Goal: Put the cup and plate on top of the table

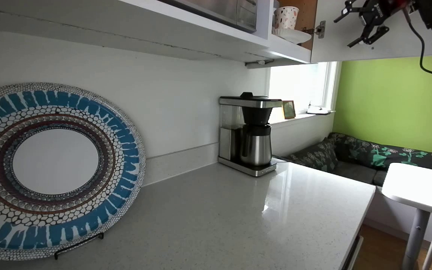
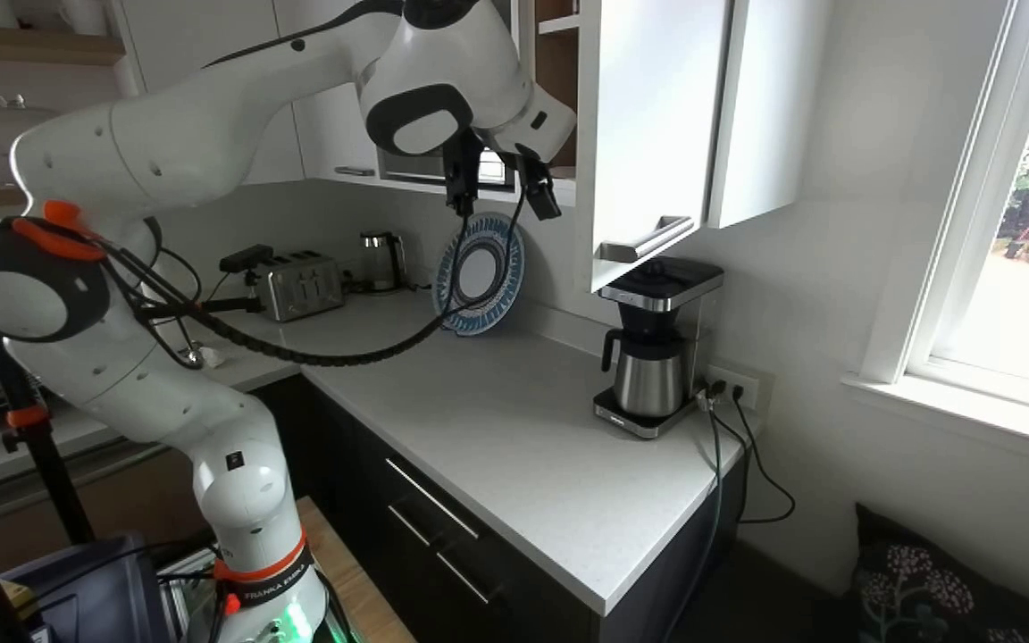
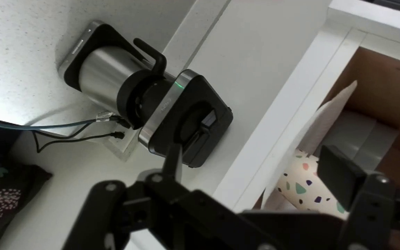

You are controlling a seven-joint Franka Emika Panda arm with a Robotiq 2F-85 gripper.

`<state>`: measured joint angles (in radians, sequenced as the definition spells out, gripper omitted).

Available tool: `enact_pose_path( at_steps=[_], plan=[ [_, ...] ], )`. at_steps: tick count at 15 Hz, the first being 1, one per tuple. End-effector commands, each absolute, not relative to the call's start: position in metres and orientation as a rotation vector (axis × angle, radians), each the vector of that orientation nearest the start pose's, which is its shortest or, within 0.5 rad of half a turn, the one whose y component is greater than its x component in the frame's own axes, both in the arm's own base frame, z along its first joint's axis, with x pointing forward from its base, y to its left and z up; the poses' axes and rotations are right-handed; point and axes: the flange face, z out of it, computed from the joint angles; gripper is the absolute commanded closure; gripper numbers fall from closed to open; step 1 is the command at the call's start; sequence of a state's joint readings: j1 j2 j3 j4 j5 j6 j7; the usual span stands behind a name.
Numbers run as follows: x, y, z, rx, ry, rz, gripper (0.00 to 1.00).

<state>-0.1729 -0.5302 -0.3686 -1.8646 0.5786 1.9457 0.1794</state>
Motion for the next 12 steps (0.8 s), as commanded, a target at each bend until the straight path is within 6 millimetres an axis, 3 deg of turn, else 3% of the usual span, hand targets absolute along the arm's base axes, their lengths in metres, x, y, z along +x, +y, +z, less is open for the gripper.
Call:
enact_pose_path(
  at_steps=[1,5,12],
  plan=[
    [0.363,-0.241,0.790,-2.084,0.893,-0.816,0.00],
    [0.383,-0.248,0.795,-2.008,0.902,-0.778,0.00],
    [0.413,-0.260,0.786,-1.950,0.956,-0.698,0.00]
  ],
)
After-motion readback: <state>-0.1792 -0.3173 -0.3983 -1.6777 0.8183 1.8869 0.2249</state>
